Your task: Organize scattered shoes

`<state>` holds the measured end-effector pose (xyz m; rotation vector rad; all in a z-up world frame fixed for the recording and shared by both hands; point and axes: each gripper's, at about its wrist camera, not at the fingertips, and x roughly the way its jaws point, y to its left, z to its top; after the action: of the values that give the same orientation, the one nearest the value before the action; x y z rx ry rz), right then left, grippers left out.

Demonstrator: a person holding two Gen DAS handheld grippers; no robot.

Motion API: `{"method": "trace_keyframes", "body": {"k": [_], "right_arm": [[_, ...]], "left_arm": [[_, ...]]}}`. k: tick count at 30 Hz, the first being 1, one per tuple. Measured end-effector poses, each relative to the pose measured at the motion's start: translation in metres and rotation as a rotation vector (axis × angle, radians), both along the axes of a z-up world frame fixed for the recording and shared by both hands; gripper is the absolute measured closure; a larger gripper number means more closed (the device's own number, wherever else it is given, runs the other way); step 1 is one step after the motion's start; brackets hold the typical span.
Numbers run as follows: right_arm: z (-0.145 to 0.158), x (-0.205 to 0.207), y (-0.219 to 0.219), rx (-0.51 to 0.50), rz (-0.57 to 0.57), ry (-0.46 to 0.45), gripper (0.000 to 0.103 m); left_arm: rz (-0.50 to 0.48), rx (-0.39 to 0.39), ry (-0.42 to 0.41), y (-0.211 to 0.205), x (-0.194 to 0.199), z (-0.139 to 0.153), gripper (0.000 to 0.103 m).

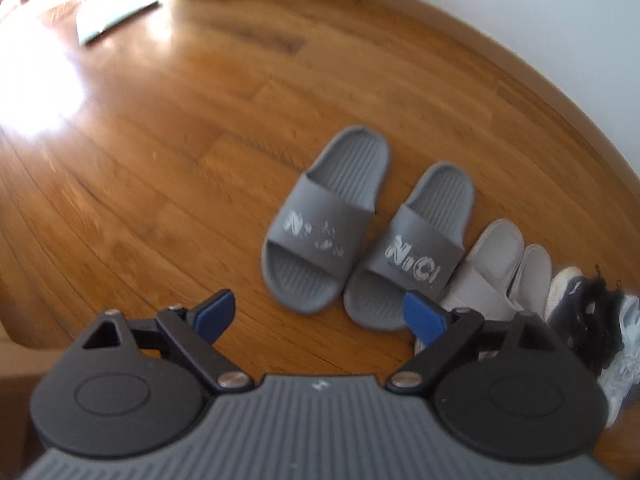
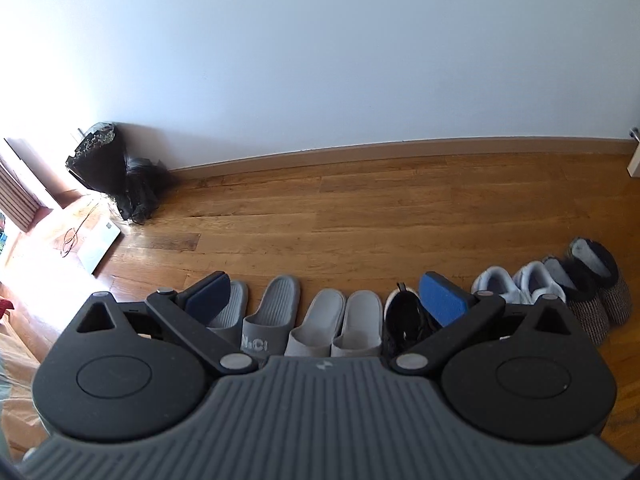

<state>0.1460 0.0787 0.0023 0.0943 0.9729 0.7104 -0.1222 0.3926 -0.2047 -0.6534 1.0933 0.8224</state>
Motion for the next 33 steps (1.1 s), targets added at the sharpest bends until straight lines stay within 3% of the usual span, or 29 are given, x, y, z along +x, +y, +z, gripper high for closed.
{"method": "trace_keyframes", "body": {"k": [2, 5, 12, 14, 16, 20, 26, 29, 33], "right_arm": [[-0.027, 0.007, 0.019, -0.010, 0.027, 0.061, 0.000], [-0.062, 0.015, 0.041, -0.058, 0.096, 0.123, 0.000], [-0.158, 0.057, 0.100, -0.143, 0.116, 0.247, 0.000], [-0.187, 0.069, 0.116, -0.185, 0.111, 0.262, 0.000], [-0.213, 0.076, 0.127, -0.213, 0.116, 0.281, 0.000], [-0.262, 0.080, 0.150, -0.252, 0.140, 0.293, 0.000], [-0.330, 0.069, 0.174, -0.301, 0.218, 0.377, 0.001], [-0.344, 0.070, 0.177, -0.293, 0.224, 0.401, 0.001], [-0.349, 0.075, 0.180, -0.228, 0.209, 0.453, 0.000]], "left_arm": [[0.070, -0.021, -0.026, 0.019, 0.003, -0.006, 0.012], [0.110, -0.121, -0.133, 0.050, 0.020, -0.025, 0.012], [0.206, -0.133, -0.170, 0.068, 0.054, -0.076, 0.012], [0.211, -0.095, -0.160, 0.068, 0.062, -0.087, 0.014], [0.186, -0.038, -0.151, 0.070, 0.073, -0.099, 0.018], [0.163, 0.045, -0.102, 0.073, 0.092, -0.108, 0.017], [-0.033, 0.107, -0.082, 0.061, 0.121, -0.111, 0.018], [-0.079, 0.096, -0.072, 0.054, 0.120, -0.109, 0.012], [-0.028, -0.023, -0.169, 0.058, 0.090, -0.102, 0.011]]}}
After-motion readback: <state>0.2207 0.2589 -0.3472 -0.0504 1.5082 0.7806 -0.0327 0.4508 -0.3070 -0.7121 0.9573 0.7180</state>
